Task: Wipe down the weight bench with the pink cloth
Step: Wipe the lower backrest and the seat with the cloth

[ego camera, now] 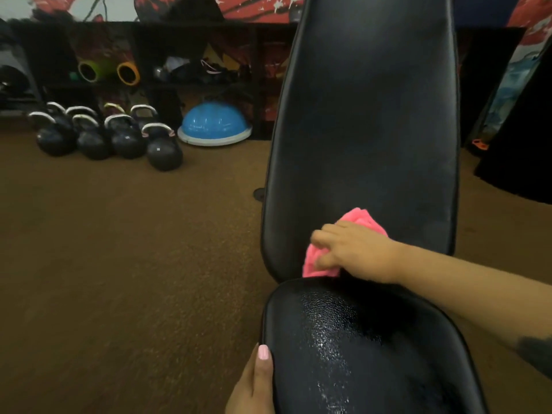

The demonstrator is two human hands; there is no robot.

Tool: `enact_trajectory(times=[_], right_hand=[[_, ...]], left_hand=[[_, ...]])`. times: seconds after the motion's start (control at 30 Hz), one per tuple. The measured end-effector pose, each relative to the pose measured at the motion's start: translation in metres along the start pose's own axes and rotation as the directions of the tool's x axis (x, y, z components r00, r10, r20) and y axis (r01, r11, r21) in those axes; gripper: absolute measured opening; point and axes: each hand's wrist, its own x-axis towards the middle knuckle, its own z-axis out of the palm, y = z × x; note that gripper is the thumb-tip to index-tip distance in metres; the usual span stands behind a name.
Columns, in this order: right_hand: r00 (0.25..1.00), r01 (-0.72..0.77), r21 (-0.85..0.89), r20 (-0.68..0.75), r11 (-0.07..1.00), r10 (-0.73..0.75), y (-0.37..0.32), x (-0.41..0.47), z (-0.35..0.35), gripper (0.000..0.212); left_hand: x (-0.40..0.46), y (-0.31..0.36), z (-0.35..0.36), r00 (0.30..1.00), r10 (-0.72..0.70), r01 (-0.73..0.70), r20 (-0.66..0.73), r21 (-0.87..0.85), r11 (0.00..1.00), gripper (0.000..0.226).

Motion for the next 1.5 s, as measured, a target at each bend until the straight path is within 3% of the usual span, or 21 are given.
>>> enact_trajectory(times=[0.13,0.23,0.3,0.43,0.53,0.67,0.77,0.87,0.97,1.1,1.17,1.23,1.4,1.5], right_hand=[[0.996,0.061,-0.075,0.067,0.995,-0.056,0.019,-0.003,-0.016,0.009],[0.990,-0.111,-0.107,-0.095,0.988,0.101,0.020,0.031,-0.022,0.013],[0.973,-0.145,-0.052,-0.189,0.988,0.133,0.006,0.056,-0.014,0.015],[0.994,0.070,0.000,-0.086,0.998,-0.070,-0.025,0.056,0.008,0.023],[0.993,0.117,-0.004,-0.027,0.993,-0.117,-0.009,0.036,-0.005,0.026],[0.999,-0.028,-0.095,-0.039,0.995,0.024,0.013,0.052,-0.025,0.005],[0.975,-0.175,-0.035,-0.143,0.984,0.168,0.002,0.078,-0.022,0.014],[0.995,-0.006,0.067,-0.095,0.998,0.012,-0.020,0.082,-0.006,0.012],[0.988,0.128,0.101,0.074,0.987,-0.136,-0.018,0.056,-0.010,0.011],[0.993,-0.108,0.068,0.047,0.992,0.105,0.010,0.048,-0.032,0.011],[0.989,-0.147,-0.043,-0.026,0.988,0.146,0.015,0.066,-0.035,0.018],[0.985,-0.172,-0.046,-0.033,0.984,0.170,0.003,0.084,-0.032,0.024],[0.989,0.109,0.109,0.091,0.988,-0.120,-0.022,0.063,-0.005,0.026],[0.977,0.120,0.101,0.165,0.988,-0.136,-0.003,0.036,-0.020,0.011]], left_hand=[[-0.006,-0.002,0.002,0.999,-0.045,0.044,0.016,0.048,0.998,0.046],[-0.007,0.001,0.003,0.997,-0.074,0.074,-0.002,0.079,0.994,0.045],[-0.008,0.002,0.002,0.997,-0.078,0.078,-0.001,0.102,0.992,0.048],[-0.007,0.002,0.001,0.998,-0.069,0.068,0.001,0.147,0.987,0.049],[-0.007,0.001,0.001,0.997,-0.080,0.080,-0.004,0.158,0.984,0.051],[-0.008,0.001,0.001,0.998,-0.062,0.060,0.010,0.146,0.988,0.052],[-0.010,0.002,0.000,0.998,-0.061,0.057,0.019,0.146,0.988,0.053],[-0.010,0.003,0.000,0.998,-0.049,0.045,0.025,0.145,0.988,0.053],[-0.010,0.003,0.000,0.999,-0.038,0.034,0.028,0.151,0.988,0.051],[-0.009,0.003,0.000,0.998,-0.054,0.051,0.024,0.127,0.991,0.050],[-0.009,0.003,0.000,0.998,-0.059,0.055,0.029,0.122,0.991,0.051],[-0.009,0.004,0.000,0.998,-0.058,0.053,0.036,0.127,0.991,0.052],[-0.010,0.005,0.000,0.999,-0.049,0.045,0.024,0.124,0.991,0.049],[-0.010,0.005,0.000,0.998,-0.046,0.041,0.033,0.138,0.990,0.050]])
